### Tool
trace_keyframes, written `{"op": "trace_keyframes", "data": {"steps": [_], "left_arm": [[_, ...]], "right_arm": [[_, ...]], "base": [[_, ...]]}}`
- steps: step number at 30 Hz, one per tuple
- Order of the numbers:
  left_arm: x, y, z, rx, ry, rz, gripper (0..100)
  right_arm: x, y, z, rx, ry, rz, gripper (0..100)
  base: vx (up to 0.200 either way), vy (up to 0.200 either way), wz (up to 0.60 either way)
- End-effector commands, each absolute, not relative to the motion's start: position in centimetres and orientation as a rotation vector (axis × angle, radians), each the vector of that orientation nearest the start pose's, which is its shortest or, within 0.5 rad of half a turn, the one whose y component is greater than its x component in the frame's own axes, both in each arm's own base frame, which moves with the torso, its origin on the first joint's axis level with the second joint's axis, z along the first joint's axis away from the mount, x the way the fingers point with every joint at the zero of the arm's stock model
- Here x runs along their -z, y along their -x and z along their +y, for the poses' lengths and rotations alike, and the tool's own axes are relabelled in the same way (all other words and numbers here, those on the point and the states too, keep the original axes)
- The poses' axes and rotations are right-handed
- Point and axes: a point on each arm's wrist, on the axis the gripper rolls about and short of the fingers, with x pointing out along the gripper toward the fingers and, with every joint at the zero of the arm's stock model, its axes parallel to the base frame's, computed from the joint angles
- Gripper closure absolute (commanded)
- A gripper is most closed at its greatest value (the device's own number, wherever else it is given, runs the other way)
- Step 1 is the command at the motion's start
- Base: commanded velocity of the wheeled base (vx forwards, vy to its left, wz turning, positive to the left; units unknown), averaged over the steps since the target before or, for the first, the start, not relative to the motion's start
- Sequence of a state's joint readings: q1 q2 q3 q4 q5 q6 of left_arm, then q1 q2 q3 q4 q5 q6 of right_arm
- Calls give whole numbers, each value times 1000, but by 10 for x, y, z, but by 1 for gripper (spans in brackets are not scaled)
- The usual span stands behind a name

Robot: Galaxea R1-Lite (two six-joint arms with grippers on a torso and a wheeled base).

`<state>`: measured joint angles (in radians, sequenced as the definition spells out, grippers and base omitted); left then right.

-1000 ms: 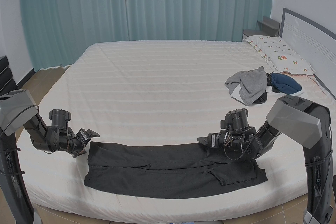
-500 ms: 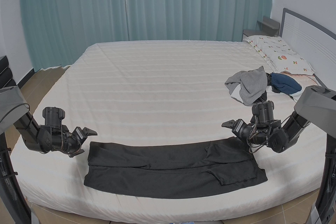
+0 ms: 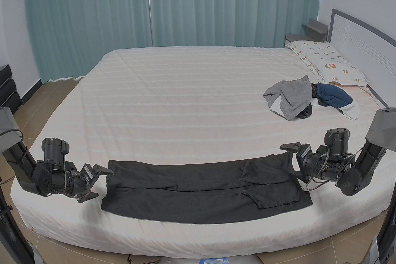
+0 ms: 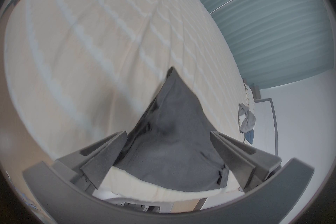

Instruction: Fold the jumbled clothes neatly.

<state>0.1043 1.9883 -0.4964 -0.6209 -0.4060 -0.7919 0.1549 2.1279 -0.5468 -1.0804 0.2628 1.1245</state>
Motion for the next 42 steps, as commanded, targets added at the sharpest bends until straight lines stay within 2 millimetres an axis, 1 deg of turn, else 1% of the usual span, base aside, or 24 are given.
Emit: {"op": "trace_keyframes", "data": {"steps": [1, 6, 7, 10, 12, 18, 23, 28, 29, 33, 38, 42], "left_arm": [[-23, -264, 15, -53, 940, 921, 0], [-11, -264, 13, -66, 929, 923, 0], [-8, -263, 11, -64, 919, 928, 0], [-5, -261, 10, -58, 891, 928, 0], [0, -260, 9, -72, 843, 937, 0], [3, -261, 4, -76, 816, 944, 0], [8, -266, -1, -94, 787, 942, 0], [11, -266, -4, -84, 776, 927, 0], [11, -266, -4, -84, 776, 922, 100], [12, -266, -3, -101, 772, 918, 100], [14, -258, -3, -140, 757, 933, 100], [15, -257, 0, -173, 729, 925, 100]], "right_arm": [[-17, -308, 49, -49, -1153, 736, 0], [-15, -309, 47, -37, -1164, 738, 0], [-14, -309, 46, -34, -1166, 740, 0], [-10, -308, 46, -23, -1165, 755, 0], [-8, -309, 46, -19, -1166, 754, 0], [-5, -307, 45, -32, -1163, 738, 0], [-3, -307, 46, -39, -1161, 732, 0], [-3, -307, 46, -40, -1161, 731, 0], [-2, -307, 46, -39, -1161, 732, 0], [-3, -307, 45, -38, -1162, 730, 0], [-2, -307, 45, -38, -1161, 731, 0], [-2, -307, 46, -38, -1160, 731, 0]], "base": [[0, 0, 0], [0, 0, 0], [0, 0, 0], [0, 0, 0], [0, 0, 0], [0, 0, 0], [0, 0, 0], [0, 0, 0], [0, 0, 0], [0, 0, 0], [0, 0, 0], [0, 0, 0]]}}
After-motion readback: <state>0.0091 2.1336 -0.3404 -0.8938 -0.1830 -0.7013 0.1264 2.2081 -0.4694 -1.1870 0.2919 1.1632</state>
